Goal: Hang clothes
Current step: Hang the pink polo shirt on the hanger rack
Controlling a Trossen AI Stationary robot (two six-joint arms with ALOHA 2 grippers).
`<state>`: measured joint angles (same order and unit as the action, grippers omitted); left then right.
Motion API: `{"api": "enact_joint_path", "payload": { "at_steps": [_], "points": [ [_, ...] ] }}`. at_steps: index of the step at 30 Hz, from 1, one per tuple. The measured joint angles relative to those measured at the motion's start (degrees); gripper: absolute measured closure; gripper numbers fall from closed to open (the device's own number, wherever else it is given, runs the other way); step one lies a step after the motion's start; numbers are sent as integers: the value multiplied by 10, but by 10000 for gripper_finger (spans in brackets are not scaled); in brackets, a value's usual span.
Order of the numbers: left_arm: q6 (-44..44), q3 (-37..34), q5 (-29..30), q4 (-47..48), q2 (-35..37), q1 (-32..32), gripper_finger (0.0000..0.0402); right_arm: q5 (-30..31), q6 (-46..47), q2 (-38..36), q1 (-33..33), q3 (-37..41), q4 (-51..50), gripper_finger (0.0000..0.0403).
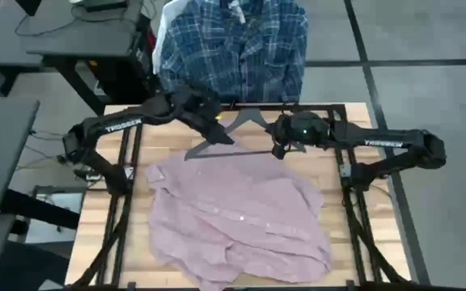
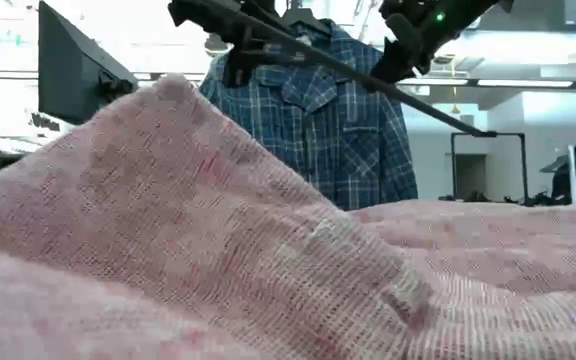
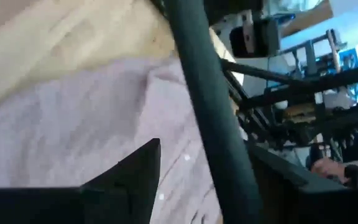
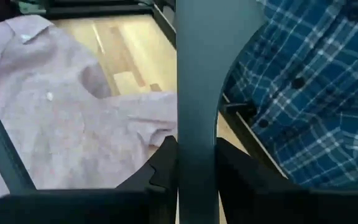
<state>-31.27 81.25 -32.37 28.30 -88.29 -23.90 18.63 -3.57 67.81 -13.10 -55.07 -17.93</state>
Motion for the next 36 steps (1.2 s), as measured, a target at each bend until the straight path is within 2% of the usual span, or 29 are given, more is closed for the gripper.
{"api": "enact_joint_path", "payload": {
  "at_steps": [5, 11, 14, 17, 21, 25, 30, 36],
  "points": [
    [1, 0, 24, -2, 0, 3, 273, 0, -2, 0, 1, 0, -1, 337],
    [7, 0, 62, 4, 0, 2, 382, 2, -12, 0, 7, 0, 2, 337],
    [12, 0, 70, 6, 3, 3, 385, 1, -10, 0, 10, 0, 1, 329],
    [30, 0, 88, 19, 12, 6, 388, -12, 23, 0, 11, -10, -7, 281],
    [38, 0, 145, 68, 46, 12, 389, -28, 61, -1, 4, -52, -41, 213],
    [33, 0, 218, 132, 94, 33, 390, -76, 86, -2, -11, -90, -59, 169],
    [-19, 0, 341, 174, 183, 92, 390, -123, 92, 4, -22, -98, -62, 156],
    [-125, 0, 478, 244, 267, 197, 390, -234, 122, 63, 20, -64, -17, 155]
  ]
}}
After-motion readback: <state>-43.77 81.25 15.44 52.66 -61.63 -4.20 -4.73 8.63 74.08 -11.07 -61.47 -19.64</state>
